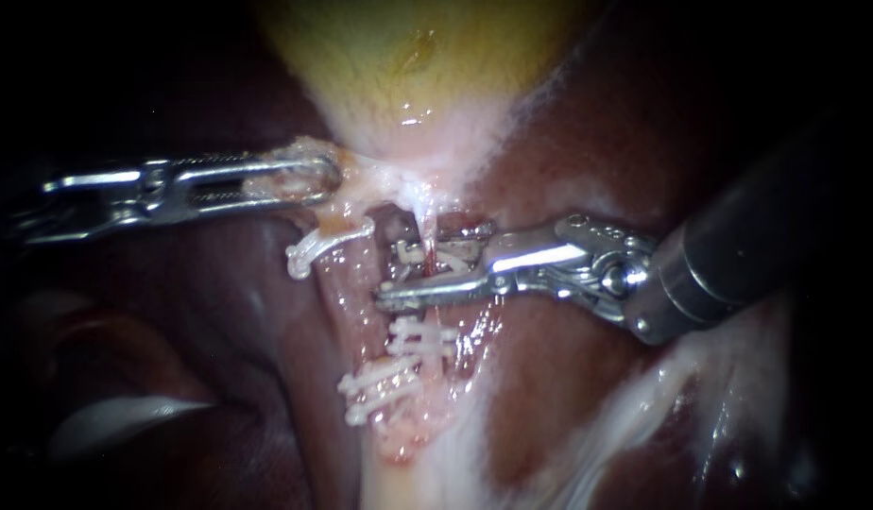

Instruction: Clipping third clip right tube

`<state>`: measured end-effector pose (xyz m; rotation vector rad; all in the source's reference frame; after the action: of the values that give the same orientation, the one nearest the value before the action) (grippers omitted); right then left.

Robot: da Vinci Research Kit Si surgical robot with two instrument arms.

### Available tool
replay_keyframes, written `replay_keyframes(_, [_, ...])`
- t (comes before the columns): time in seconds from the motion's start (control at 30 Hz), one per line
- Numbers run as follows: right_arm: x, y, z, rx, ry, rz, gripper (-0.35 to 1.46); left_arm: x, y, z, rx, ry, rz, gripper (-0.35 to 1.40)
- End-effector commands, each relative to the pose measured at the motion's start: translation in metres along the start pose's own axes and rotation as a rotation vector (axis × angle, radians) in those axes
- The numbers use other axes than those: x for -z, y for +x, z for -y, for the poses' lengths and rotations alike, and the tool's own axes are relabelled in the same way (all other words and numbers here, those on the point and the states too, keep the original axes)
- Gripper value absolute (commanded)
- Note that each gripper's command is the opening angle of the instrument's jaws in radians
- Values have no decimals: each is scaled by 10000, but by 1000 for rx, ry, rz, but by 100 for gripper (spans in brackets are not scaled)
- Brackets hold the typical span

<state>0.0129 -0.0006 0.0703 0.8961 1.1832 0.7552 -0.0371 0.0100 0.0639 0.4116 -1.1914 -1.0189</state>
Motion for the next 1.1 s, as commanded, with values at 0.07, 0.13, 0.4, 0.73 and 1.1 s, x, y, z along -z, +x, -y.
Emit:
replay_keyframes(0.07, [0, 1, 1, -12, 24, -14, 49, 0, 0, 0, 0, 1, 0, -35])
replay_keyframes(0.13, [0, 1, 2, -31, 48, -29, 49, 0, 0, 0, 0, 2, 0, -35])
replay_keyframes(0.4, [4, 8, 11, -74, 135, -71, 49, 2, 0, -2, -1, 3, -1, -35])
replay_keyframes(0.73, [8, 17, 21, -84, 168, -101, 47, 2, 0, -3, -1, 3, -1, -35])
replay_keyframes(1.1, [14, 17, 17, -85, 143, -111, 5, 2, 1, -3, -1, 3, -1, -35])
